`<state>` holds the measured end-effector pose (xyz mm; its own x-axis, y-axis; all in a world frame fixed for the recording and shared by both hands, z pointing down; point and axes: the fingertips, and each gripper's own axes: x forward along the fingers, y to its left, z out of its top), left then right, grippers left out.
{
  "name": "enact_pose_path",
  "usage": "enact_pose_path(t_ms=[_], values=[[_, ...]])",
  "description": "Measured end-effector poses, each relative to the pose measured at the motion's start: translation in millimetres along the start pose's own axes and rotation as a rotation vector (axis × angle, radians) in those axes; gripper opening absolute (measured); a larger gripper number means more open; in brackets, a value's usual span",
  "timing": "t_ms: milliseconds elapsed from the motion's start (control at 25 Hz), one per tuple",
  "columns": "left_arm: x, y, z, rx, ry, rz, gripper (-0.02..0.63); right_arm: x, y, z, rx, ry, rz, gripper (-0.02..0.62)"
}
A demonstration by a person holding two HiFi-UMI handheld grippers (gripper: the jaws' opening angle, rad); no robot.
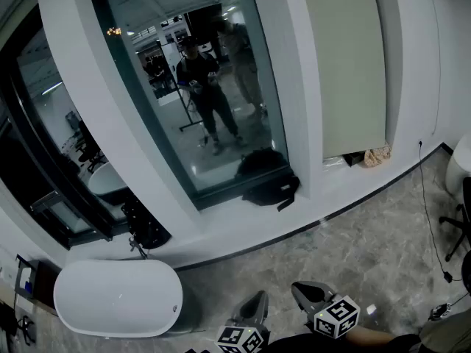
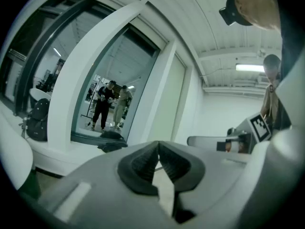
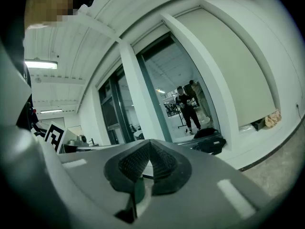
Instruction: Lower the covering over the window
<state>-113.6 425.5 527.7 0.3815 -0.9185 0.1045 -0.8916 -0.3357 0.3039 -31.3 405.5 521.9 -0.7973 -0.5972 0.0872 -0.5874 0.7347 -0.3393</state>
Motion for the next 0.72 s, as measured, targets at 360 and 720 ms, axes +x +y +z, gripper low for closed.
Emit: enact_pose_path(t_ms=[360,720], values=[[1.2,-6.3,-0.7,-0.008,0.005,-0.003,0.006,-6.5,-4.4,2.7,0.015,-0.014,-0.016,0.007],[5.9,-13.9,-6.5,-0.009,0.013,-0.007,0.006,-12.3,-10.3,-0.8,0.026,0.003,-0.018,0.008]])
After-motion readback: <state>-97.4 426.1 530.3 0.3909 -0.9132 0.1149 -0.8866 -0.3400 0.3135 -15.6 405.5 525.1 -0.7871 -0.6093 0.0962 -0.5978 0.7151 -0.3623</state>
